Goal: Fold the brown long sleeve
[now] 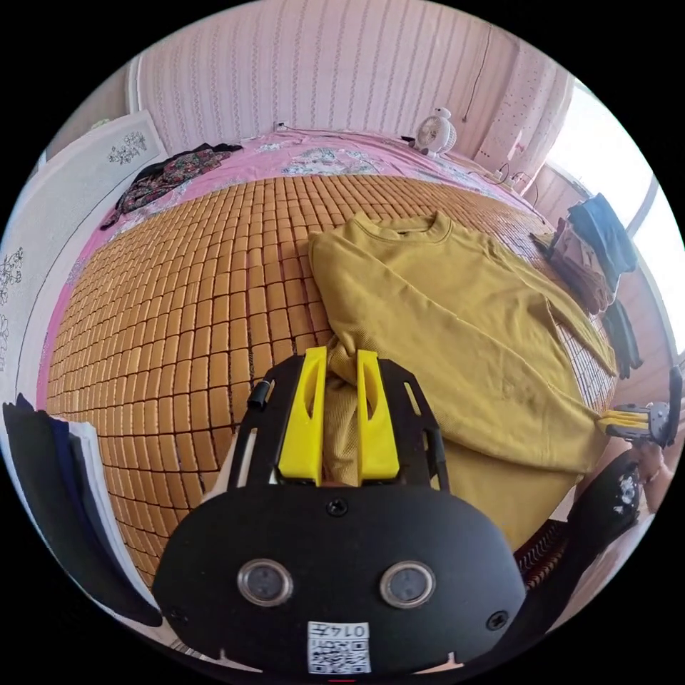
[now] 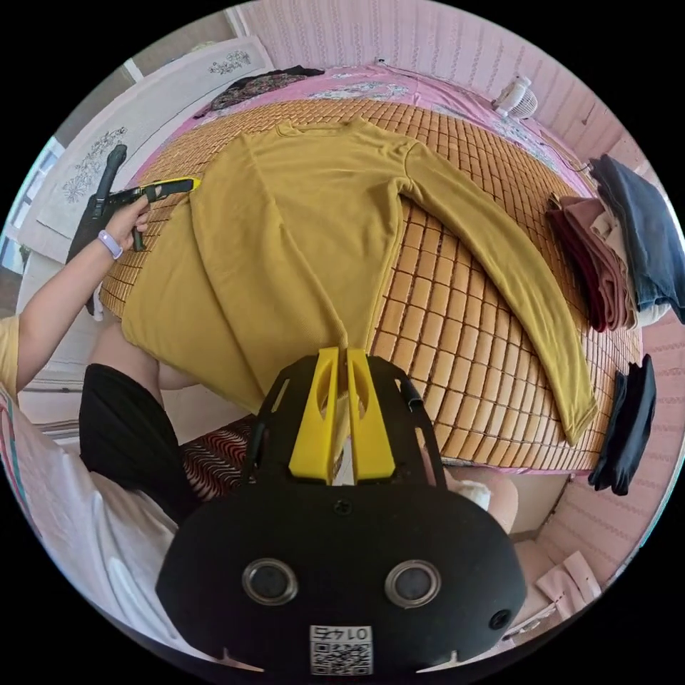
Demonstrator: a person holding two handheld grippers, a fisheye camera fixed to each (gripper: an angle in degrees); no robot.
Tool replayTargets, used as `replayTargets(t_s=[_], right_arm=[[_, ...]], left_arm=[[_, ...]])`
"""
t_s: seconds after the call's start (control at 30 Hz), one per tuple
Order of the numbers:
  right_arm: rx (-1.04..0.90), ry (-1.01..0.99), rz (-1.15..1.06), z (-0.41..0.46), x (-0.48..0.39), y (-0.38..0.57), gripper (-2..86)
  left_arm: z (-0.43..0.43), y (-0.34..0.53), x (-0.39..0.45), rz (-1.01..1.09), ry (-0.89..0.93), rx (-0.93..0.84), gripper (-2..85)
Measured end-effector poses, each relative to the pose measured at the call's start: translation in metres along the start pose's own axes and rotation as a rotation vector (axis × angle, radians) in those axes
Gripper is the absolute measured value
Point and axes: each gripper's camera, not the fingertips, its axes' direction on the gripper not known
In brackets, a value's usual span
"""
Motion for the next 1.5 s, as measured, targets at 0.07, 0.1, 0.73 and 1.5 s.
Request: replayTargets(t_s=[0.07, 0.1, 0.73, 1.5], right_arm=[[-0.031, -0.084, 0.098, 0.014, 0.025, 0.004, 1.0], [-0.029, -0.091, 0.112, 0.017, 0.029, 0.005, 1.2], [0.292, 0.322, 0.792, -0.05, 0.251, 0.105, 15.5], [0.181, 0.405, 0.748, -0.04, 0.283, 0.099, 7.6]], left_arm=[[0.002, -0.002, -0.006, -0.034, 0.025, -0.007, 6.5], [0.003, -0.002, -0.012, -0.072, 0.058, -0.015, 6.5], [-0.025, 0.067, 0.094, 0.067, 0.371, -0.008, 6.2], [-0.005, 0.087, 0.129, 0.176, 0.171, -0.098, 3.8]])
